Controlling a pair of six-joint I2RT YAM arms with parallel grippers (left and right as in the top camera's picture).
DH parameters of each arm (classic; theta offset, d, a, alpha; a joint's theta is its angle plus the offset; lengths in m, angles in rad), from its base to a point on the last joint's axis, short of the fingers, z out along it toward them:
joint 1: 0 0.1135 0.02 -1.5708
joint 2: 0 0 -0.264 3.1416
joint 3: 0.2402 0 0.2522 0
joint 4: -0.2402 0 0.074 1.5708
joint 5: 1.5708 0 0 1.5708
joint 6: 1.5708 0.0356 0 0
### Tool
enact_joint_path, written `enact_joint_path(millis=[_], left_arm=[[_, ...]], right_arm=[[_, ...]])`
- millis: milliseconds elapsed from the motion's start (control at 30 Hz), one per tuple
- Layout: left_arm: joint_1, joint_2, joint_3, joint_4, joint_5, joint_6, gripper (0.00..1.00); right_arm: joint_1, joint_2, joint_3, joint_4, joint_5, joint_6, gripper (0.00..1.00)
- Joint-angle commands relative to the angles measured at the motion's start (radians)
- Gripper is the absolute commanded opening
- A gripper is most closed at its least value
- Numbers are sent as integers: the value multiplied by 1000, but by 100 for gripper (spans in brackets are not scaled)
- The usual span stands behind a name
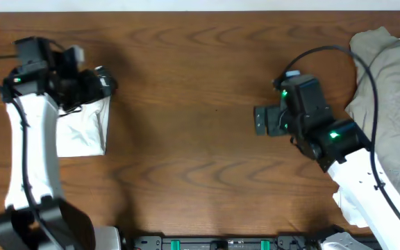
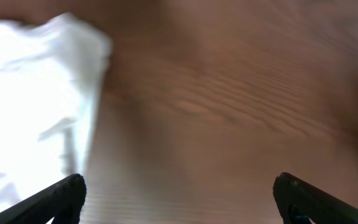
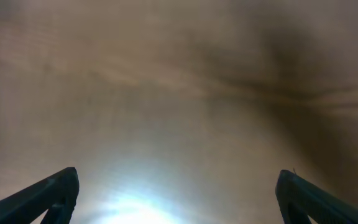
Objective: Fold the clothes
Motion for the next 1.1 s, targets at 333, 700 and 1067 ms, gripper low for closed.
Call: enact_joint_path(millis=[333, 700, 1067], left_arm=[[-326, -62, 1, 8, -259, 35, 98], [-325, -198, -29, -93, -240, 27, 98], [-344, -759, -401, 119, -244, 5, 98]], right_arm=[[-174, 14, 8, 37, 79, -14, 99], [-176, -176, -1, -183, 43, 14, 99], [-151, -823, -310, -146, 37, 14, 99]])
